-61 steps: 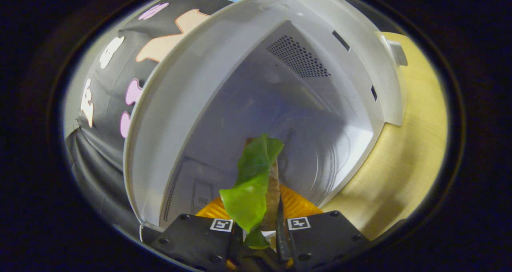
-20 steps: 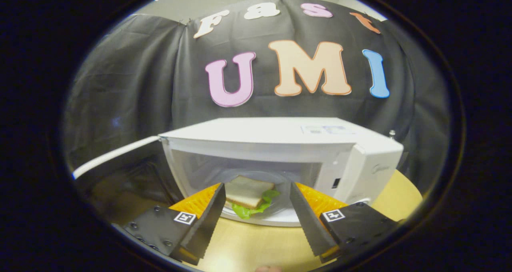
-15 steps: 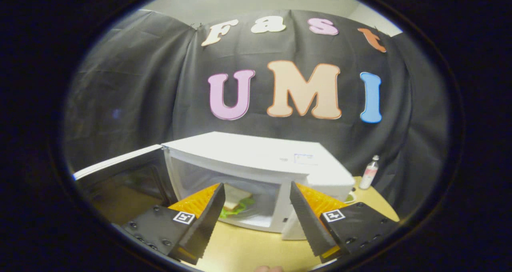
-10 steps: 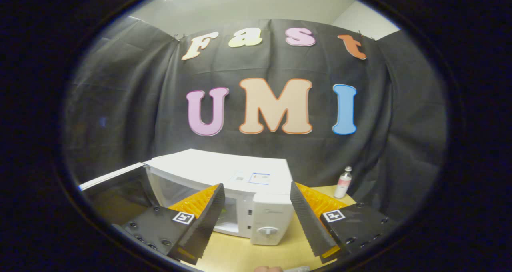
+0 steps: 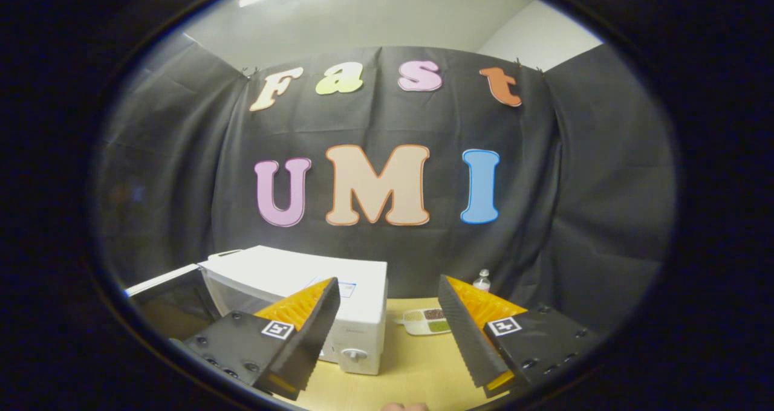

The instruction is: Open the microwave oven with the left hand, put the food in, and close the microwave oven.

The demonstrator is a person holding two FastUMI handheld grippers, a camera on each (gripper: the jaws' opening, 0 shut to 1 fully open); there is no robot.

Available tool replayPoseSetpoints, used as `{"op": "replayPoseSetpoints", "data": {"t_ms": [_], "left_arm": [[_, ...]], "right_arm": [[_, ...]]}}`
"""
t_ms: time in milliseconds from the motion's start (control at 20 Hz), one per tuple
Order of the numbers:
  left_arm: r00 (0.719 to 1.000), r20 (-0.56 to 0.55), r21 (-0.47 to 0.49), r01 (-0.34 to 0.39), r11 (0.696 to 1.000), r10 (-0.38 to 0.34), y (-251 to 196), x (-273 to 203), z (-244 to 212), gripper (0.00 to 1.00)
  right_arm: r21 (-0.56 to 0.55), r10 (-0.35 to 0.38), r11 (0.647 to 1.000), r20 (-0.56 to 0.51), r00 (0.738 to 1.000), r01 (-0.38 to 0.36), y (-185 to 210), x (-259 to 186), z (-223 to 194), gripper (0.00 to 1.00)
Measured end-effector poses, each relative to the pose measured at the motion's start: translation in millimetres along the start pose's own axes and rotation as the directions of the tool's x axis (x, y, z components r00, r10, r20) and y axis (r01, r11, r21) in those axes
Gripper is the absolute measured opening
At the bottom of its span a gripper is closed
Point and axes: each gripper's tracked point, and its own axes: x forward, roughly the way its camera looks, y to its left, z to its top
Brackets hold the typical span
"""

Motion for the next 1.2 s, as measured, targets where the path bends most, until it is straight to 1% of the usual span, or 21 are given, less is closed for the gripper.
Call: {"op": "replayPoseSetpoints", "data": {"t_ms": [200, 250, 400, 500, 600, 650, 850, 1050, 1200], "left_arm": [[0.999, -0.010, 0.032, 0.037, 0.999, -0.036, -13, 1, -8, 0.00], [0.999, -0.008, 0.035, 0.037, 0.999, -0.037, -14, 1, -7, 0.00], [0.999, 0.008, 0.039, 0.053, 0.998, -0.053, -28, 6, -1, 0.00], [0.999, 0.007, 0.065, 0.048, 0.997, -0.048, -32, 11, -1, 0.00], [0.997, 0.010, 0.061, 0.071, 0.996, -0.072, -43, 13, 1, 0.00], [0.996, 0.006, 0.053, 0.085, 0.995, -0.086, -51, 15, 1, 0.00], [0.992, -0.003, 0.071, 0.123, 0.990, -0.123, -86, 21, 6, 0.00], [0.986, 0.004, 0.104, 0.167, 0.980, -0.169, -126, 26, 15, 0.00], [0.981, -0.001, 0.117, 0.195, 0.974, -0.196, -157, 33, 23, 0.00]], "right_arm": [[0.006, -0.005, 1.000, 0.021, 1.000, 0.005, -10, -6, 19, 1.00], [0.014, -0.008, 1.000, 0.024, 1.000, 0.008, -13, -8, 21, 0.94], [0.039, -0.023, 0.999, 0.040, 0.999, 0.021, -24, -11, 31, 0.94], [0.042, -0.028, 0.999, 0.049, 0.998, 0.026, -31, -12, 38, 0.94], [0.030, -0.031, 0.999, 0.063, 0.998, 0.029, -37, -10, 41, 0.94], [0.026, -0.032, 0.999, 0.051, 0.998, 0.031, -39, -8, 38, 0.94], [0.026, -0.010, 1.000, 0.041, 0.999, 0.009, -40, -4, 36, 0.95], [0.014, 0.024, 1.000, 0.019, 1.000, -0.024, -46, -2, 29, 0.95], [0.002, 0.048, 0.999, 0.023, 0.999, -0.048, -52, 1, 28, 0.95]]}}
